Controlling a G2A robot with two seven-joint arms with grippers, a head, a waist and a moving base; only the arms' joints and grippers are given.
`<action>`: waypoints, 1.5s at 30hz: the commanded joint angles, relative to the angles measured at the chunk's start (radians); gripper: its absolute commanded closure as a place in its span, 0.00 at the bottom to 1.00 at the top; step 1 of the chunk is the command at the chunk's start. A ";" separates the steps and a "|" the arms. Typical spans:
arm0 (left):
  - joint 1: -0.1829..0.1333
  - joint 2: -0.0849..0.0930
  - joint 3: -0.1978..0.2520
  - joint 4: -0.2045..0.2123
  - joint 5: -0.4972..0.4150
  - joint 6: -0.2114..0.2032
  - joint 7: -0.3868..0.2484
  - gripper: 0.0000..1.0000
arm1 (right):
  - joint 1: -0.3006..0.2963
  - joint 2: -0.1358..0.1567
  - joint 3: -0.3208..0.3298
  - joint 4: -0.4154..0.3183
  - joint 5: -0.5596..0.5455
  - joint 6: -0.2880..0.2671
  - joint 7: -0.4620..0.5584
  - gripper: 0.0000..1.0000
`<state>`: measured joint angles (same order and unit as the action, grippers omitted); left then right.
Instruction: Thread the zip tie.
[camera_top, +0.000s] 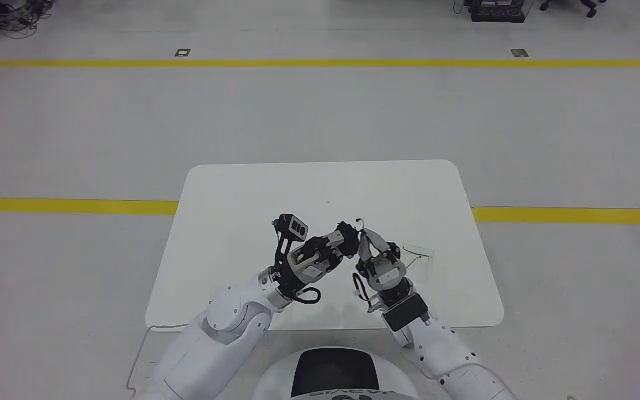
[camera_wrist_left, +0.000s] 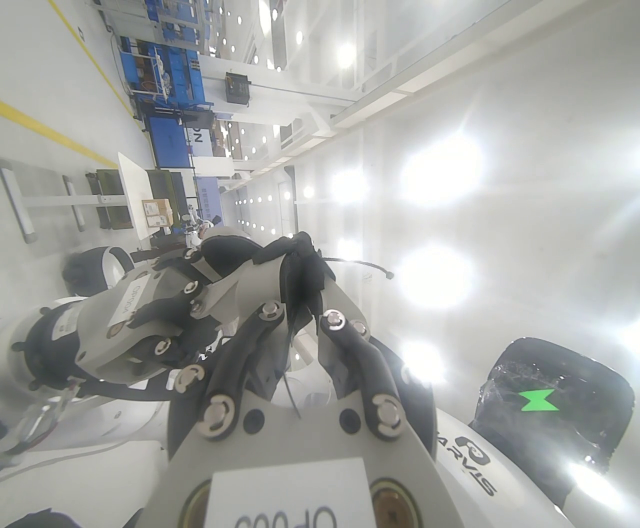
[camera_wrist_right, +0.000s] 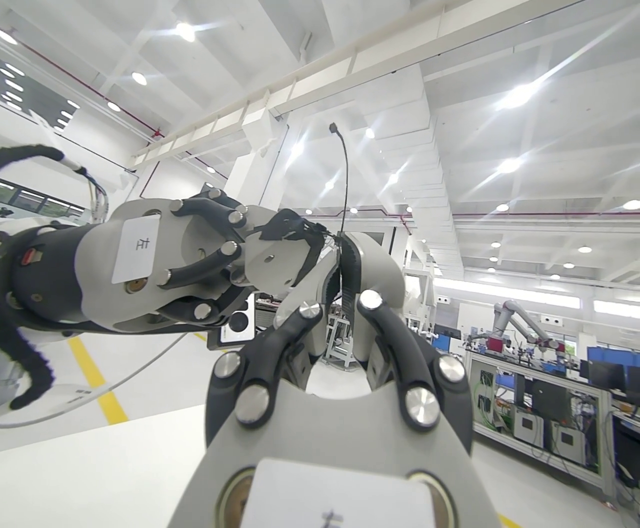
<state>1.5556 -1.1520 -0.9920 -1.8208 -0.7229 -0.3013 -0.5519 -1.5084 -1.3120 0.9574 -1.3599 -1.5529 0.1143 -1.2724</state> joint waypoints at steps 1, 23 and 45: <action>0.000 0.000 0.000 0.000 0.000 0.000 0.000 1.00 | -0.002 0.000 0.002 0.001 0.000 0.000 -0.001 1.00; 0.000 0.000 0.000 0.000 0.000 0.000 0.000 1.00 | -0.022 -0.004 0.024 0.004 -0.007 -0.002 0.001 1.00; 0.000 0.000 0.000 0.000 0.000 0.000 0.000 1.00 | -0.035 -0.007 0.048 0.007 -0.011 0.000 0.001 1.00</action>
<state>1.5556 -1.1520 -0.9920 -1.8208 -0.7229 -0.3013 -0.5519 -1.5426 -1.3191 1.0044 -1.3534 -1.5641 0.1141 -1.2711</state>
